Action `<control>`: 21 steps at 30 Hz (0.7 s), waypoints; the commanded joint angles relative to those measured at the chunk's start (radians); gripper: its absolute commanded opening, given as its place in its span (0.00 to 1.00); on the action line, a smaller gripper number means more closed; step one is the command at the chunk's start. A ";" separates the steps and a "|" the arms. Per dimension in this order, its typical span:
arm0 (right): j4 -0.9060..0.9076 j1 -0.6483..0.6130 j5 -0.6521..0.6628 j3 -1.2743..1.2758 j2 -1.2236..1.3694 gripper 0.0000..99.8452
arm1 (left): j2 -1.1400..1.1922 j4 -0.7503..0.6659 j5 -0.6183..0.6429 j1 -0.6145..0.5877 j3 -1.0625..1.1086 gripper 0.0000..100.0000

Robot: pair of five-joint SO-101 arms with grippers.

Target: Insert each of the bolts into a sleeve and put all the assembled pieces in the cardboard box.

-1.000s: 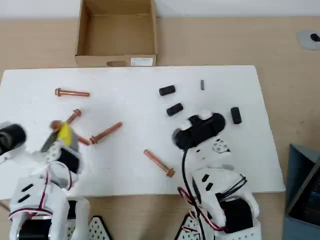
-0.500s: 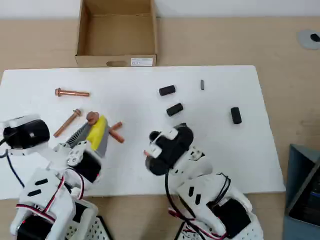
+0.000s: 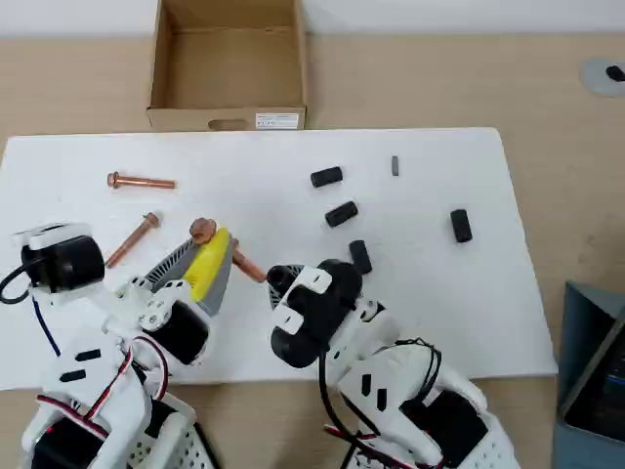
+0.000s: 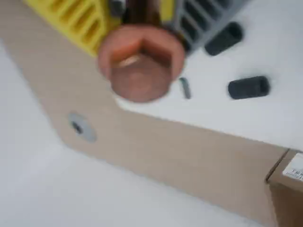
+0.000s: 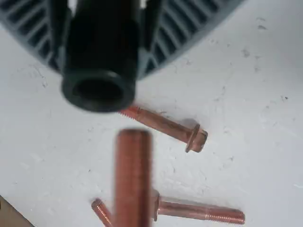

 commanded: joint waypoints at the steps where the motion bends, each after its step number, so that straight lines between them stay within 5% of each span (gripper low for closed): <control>1: -0.028 -0.012 -0.005 -0.002 -0.041 0.01 | -0.004 -0.044 0.011 0.008 0.012 0.00; 21: -0.023 -0.012 -0.005 -0.002 -0.041 0.01 | -0.004 -0.069 0.011 0.074 0.057 0.00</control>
